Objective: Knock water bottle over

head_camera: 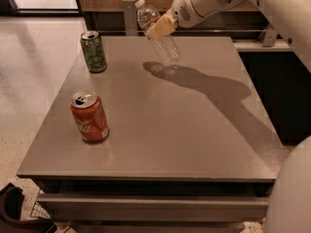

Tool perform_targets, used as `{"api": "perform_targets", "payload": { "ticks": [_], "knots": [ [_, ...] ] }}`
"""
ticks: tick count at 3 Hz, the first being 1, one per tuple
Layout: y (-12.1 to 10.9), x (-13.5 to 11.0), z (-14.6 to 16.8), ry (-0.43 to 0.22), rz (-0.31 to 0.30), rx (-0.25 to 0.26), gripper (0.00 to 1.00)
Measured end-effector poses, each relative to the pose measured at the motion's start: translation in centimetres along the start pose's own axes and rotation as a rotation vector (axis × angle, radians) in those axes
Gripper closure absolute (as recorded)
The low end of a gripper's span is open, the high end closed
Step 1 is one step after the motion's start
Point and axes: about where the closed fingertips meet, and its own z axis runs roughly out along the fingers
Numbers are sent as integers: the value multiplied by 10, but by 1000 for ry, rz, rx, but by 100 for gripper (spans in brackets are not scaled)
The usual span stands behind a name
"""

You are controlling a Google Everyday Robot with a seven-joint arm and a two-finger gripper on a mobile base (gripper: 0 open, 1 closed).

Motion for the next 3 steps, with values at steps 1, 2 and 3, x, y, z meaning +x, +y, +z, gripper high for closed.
{"api": "perform_targets", "payload": {
  "ticks": [1,2,3],
  "knots": [
    [-1,10,2,135,-20,37,100],
    [-2,21,8,231,-34,50,100],
    [-1,32,22,316,-53,46,100]
  ]
}}
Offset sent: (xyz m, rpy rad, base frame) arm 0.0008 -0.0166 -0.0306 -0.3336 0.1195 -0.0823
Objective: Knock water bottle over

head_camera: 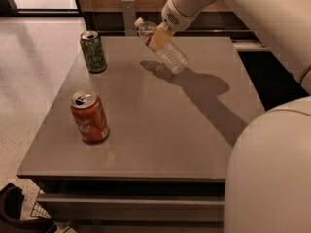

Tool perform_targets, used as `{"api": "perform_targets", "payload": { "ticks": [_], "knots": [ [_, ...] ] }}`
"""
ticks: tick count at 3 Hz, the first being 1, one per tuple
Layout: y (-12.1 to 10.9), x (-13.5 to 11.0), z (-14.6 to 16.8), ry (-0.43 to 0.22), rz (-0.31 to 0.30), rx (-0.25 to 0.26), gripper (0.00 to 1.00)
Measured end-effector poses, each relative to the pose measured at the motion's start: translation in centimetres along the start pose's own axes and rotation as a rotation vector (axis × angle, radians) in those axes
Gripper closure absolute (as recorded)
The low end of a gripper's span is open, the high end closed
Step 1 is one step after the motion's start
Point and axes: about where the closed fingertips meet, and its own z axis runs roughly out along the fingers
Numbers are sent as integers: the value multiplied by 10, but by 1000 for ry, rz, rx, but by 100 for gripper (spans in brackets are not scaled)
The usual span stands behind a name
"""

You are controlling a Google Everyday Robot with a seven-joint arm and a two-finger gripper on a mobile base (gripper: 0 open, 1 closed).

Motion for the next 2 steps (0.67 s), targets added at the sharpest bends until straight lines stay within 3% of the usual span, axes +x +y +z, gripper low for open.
{"api": "perform_targets", "payload": {
  "ticks": [1,2],
  "knots": [
    [6,9,34,63,-22,-50,100],
    [12,14,64,73,-32,-107,100]
  ]
}}
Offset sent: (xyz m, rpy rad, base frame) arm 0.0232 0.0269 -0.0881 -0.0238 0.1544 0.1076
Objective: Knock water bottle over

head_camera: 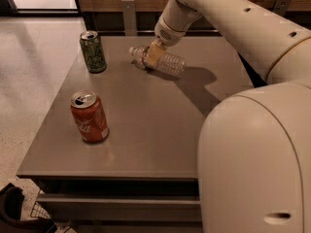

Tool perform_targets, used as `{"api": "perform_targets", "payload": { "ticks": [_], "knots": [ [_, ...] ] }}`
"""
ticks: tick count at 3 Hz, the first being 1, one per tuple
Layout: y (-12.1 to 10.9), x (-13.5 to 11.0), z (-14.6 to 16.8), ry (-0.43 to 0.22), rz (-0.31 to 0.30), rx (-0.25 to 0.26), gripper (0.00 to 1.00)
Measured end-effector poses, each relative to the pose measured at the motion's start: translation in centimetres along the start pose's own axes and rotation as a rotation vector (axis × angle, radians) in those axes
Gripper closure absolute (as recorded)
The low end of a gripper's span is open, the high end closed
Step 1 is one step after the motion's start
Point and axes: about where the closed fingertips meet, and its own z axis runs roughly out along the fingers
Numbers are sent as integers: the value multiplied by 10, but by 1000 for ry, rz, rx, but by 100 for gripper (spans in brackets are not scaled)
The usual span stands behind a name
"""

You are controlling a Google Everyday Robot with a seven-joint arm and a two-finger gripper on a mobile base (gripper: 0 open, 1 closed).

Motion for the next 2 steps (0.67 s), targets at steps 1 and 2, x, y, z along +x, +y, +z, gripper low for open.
{"api": "perform_targets", "payload": {
  "ticks": [1,2],
  "knots": [
    [2,1,16,-27,-1,-38,100],
    [1,-2,13,-26,-1,-39,75]
  ]
}}
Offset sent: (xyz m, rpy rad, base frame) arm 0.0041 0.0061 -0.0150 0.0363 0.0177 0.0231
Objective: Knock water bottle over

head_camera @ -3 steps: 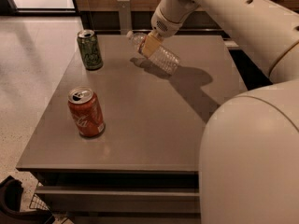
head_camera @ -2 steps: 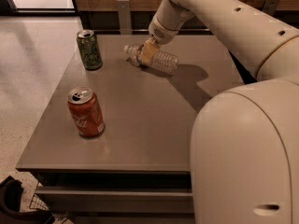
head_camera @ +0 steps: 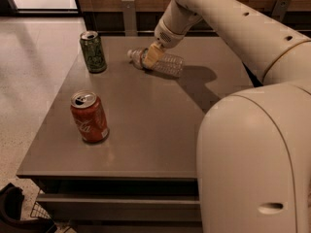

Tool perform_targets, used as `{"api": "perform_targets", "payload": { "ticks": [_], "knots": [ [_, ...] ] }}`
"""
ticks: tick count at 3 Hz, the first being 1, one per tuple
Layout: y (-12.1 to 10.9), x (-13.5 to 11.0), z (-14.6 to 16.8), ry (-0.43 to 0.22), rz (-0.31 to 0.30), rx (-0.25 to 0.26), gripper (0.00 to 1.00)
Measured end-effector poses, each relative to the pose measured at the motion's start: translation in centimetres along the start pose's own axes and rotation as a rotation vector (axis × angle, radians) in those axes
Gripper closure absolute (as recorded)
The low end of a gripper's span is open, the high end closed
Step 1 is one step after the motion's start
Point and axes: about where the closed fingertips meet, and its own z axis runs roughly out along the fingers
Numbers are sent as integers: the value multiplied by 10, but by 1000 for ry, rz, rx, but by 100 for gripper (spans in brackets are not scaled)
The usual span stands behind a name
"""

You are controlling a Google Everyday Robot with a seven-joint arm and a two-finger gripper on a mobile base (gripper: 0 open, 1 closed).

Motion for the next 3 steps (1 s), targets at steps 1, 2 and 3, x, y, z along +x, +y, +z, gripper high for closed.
{"api": "perform_targets", "payload": {
  "ticks": [1,2,3],
  "knots": [
    [0,-1,0,1,0,-2,53],
    [0,-1,0,1,0,-2,29],
    [2,-1,5,5,-2,-9,1]
  ]
}}
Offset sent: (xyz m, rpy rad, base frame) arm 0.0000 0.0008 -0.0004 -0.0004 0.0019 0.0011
